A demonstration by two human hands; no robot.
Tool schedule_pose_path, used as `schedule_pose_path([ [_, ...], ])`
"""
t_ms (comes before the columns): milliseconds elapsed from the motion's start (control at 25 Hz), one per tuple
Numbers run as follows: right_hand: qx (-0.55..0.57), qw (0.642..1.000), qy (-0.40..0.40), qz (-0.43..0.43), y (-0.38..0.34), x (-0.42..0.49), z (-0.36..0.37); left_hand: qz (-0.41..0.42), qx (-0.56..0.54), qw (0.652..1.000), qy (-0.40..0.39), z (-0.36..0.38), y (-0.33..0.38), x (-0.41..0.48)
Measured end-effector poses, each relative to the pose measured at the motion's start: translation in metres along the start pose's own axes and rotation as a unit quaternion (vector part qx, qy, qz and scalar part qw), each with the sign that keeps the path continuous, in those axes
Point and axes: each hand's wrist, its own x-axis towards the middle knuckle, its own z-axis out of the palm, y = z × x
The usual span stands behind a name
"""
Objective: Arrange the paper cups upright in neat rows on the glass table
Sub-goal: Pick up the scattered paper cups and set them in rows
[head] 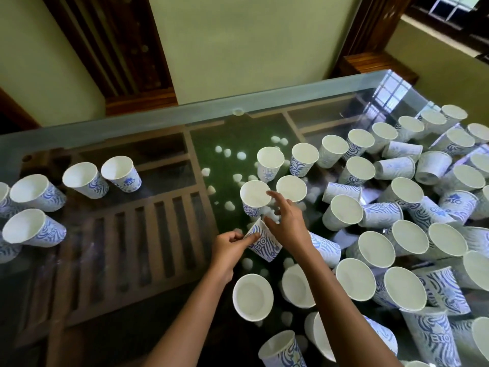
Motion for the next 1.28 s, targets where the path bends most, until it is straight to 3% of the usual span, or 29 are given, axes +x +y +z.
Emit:
schedule_pose_path([
  [120, -0.005, 1.000, -0.011, -0.003, -0.002, 0.005, 0.004, 0.021, -0.037, 0.998, 0.044, -0.017, 0.002, -0.002],
  [200, -0.016, 1.000, -0.004, -0.010, -0.004, 0.007, 0.006, 0.087, -0.033, 0.990, 0.106, -0.033, 0.006, -0.003],
  [360, -0.015, 0.999, 0.020, -0.037, -0.005, 0.004, 0.009, 0.278, 0.136, 0.925, 0.218, -0.053, 0.014, -0.008],
  [440, -0.004, 0.999, 0.030, -0.039, -0.004, 0.000, 0.012, 0.319, 0.172, 0.903, 0.231, -0.054, 0.011, -0.013],
  [880, 0.103, 0.993, 0.045, 0.030, -0.009, -0.003, 0.037, 0.242, 0.091, 0.945, 0.199, -0.053, 0.001, -0.003],
  [1040, 0.097, 0.993, 0.052, 0.042, -0.023, -0.002, 0.049, 0.242, 0.073, 0.941, 0.225, -0.069, -0.001, 0.001],
  [1280, 0.095, 0.995, 0.006, -0.021, -0.080, 0.000, 0.092, 0.230, 0.056, 0.923, 0.304, -0.142, 0.002, 0.005],
])
